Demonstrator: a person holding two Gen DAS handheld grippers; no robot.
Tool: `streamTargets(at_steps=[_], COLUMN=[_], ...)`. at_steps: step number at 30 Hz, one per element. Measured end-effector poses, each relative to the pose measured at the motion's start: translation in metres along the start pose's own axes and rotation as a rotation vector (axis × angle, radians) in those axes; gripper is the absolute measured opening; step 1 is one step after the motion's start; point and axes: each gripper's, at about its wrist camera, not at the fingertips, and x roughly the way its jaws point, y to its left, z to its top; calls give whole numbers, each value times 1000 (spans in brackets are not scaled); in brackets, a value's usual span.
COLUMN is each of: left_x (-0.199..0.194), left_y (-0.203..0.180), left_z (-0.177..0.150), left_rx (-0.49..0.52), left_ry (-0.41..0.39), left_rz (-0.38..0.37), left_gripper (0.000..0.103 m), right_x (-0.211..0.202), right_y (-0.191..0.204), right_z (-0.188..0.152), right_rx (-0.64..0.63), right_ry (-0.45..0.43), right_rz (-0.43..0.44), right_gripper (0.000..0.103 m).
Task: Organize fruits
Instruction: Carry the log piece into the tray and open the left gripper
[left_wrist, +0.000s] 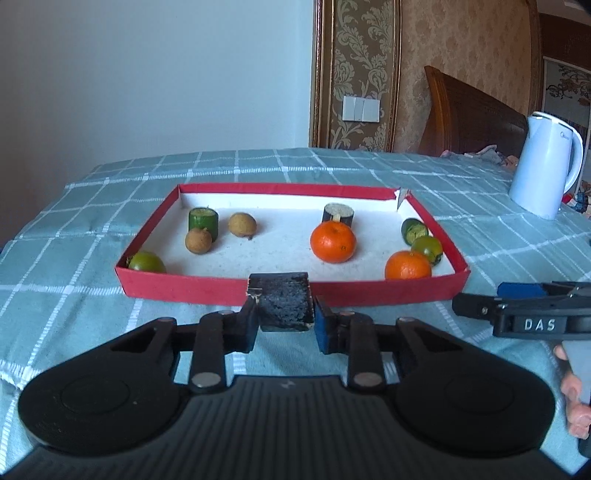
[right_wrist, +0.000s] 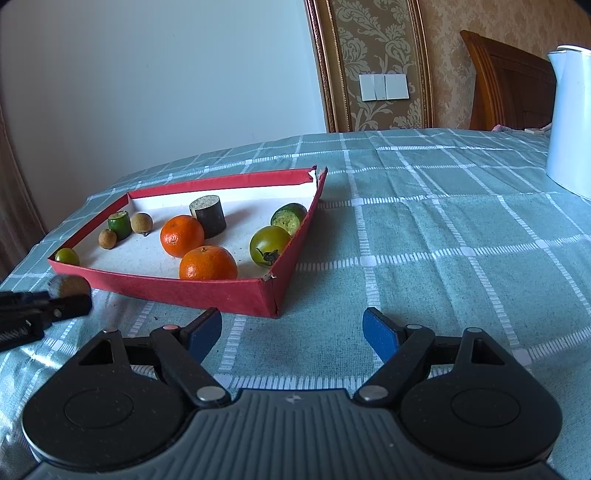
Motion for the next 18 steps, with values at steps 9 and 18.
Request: streamTargets(at_steps=[9, 18], left_x=[30, 77], left_y=[18, 37], left_z=[31, 45], left_rx=[-36, -65], left_ry=[0, 50], left_rz=[26, 75], left_gripper=[27, 27], right_x=[1, 2], right_y=[0, 0], right_z=[0, -1], right_rx=[0, -2], right_ry=[2, 6], right_rz=[0, -2], right_gripper=[84, 84])
